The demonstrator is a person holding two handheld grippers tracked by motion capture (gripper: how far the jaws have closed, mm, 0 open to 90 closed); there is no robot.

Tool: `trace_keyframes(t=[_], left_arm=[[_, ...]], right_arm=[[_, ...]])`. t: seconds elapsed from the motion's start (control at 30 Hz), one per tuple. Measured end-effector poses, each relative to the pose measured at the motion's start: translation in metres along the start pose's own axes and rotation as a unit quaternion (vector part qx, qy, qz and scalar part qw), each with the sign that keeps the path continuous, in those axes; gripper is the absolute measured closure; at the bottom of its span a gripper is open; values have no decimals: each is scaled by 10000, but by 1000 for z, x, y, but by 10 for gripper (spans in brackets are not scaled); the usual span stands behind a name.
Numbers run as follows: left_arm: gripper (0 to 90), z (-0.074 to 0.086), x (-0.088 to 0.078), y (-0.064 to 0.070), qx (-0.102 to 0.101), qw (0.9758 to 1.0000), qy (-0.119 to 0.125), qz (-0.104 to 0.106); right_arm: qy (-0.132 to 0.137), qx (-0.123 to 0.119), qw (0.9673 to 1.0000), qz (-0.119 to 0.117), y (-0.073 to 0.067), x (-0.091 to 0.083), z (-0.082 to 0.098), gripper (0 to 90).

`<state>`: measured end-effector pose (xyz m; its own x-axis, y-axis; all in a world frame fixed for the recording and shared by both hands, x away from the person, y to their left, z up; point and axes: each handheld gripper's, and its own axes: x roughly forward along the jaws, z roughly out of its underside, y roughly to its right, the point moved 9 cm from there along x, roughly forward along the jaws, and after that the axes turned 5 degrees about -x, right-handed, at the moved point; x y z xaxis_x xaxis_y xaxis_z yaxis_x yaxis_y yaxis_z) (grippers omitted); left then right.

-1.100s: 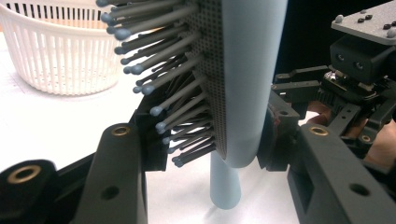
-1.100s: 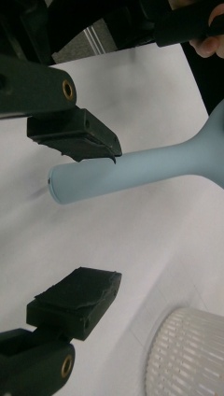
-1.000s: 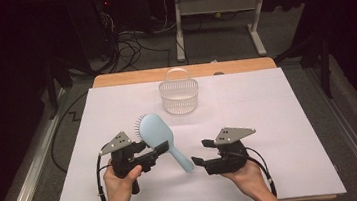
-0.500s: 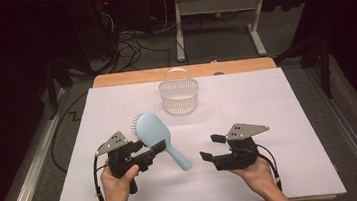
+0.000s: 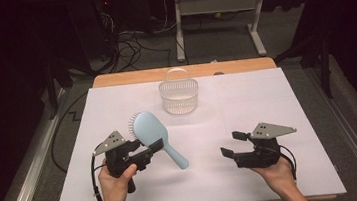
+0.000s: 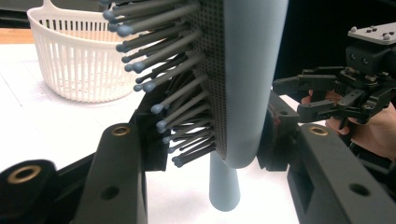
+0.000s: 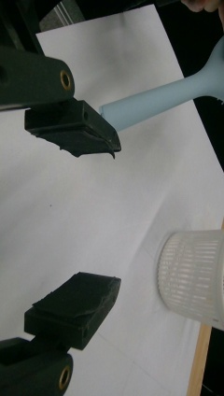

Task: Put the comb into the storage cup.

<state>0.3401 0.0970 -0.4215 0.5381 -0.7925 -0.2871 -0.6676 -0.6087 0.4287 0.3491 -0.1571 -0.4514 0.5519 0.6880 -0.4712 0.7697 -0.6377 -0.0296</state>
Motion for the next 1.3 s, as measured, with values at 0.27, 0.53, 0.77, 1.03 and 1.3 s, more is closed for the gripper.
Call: trace_keyframes(t=[0.27,0.53,0.77,1.03,1.3], left_arm=[[542,-3,-4,-2,47,10000,27,-67],[543,-4,-8,-7,51,9999,41,-159],[543,-7,-14,-12,4,9997,115,-216],[543,-11,-18,-18,-36,9994,174,-285],[543,-17,-22,-24,-34,9991,210,-373]], right_arm=[[164,46,9996,212,16,-17,10,289],[218,136,9984,494,36,-32,29,279],[332,261,9962,759,49,-46,45,264],[406,468,9934,962,59,-55,65,253],[666,705,9881,1197,70,-67,71,245]])
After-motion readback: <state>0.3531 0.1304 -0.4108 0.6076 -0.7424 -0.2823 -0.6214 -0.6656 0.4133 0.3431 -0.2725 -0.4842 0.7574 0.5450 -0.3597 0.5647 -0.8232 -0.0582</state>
